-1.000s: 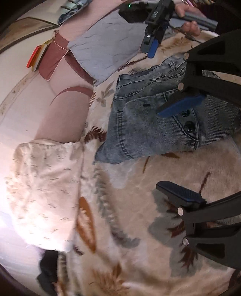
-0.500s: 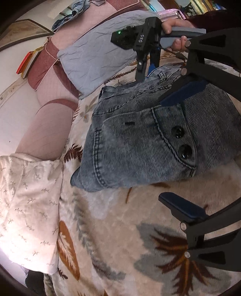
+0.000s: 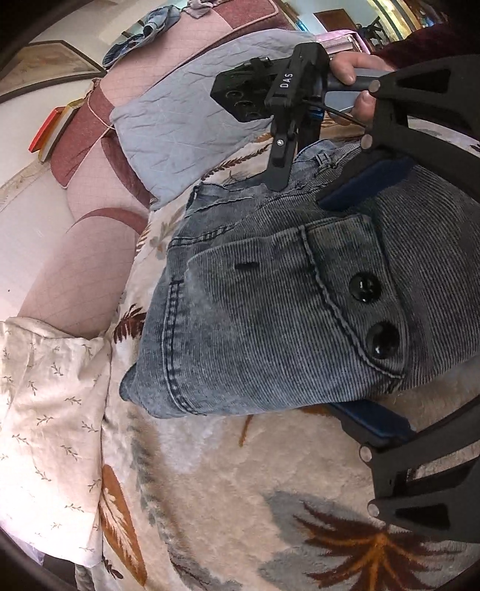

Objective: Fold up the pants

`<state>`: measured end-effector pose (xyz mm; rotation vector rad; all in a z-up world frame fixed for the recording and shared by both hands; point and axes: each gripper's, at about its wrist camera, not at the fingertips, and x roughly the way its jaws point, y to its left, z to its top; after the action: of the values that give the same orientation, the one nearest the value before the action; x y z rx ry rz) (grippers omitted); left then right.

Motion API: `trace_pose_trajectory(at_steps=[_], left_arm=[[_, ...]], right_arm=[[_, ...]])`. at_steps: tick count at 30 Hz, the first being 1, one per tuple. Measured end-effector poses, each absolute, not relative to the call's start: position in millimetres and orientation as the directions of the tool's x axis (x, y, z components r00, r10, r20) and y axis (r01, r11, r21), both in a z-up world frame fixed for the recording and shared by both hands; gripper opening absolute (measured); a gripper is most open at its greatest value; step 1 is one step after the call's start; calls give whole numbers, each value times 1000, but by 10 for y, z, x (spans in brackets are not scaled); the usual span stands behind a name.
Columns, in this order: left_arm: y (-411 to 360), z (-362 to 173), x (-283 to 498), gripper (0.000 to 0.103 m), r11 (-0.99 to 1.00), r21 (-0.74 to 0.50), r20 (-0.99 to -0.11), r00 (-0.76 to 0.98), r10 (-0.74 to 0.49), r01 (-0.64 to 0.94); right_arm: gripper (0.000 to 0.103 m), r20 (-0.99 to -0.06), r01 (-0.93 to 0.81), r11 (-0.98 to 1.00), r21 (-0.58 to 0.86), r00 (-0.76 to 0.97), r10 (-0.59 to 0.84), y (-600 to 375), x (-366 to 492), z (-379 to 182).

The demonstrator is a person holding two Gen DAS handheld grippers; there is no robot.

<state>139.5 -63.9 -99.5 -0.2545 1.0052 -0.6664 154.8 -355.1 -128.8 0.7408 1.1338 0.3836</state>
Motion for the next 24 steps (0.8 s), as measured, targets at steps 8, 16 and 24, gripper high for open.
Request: trace_pose_trajectory(at_steps=[8,16,24], left_arm=[[-641,-839,1338,66,779,-459,-676,401,-618,427],[-446,-609,1313,58,792,-456,-651,455,-608,406],[-24,-212,1201,58,825,-423,-588,580,-564,374]], right_arm=[[38,-652,61,693,718,408,639,-3481,1545,-1207],[28,-606,-32,703,710,480,634,-3289,1468,-834],[27,-531,-157,701,695,545,649,-2906,1441,-479]])
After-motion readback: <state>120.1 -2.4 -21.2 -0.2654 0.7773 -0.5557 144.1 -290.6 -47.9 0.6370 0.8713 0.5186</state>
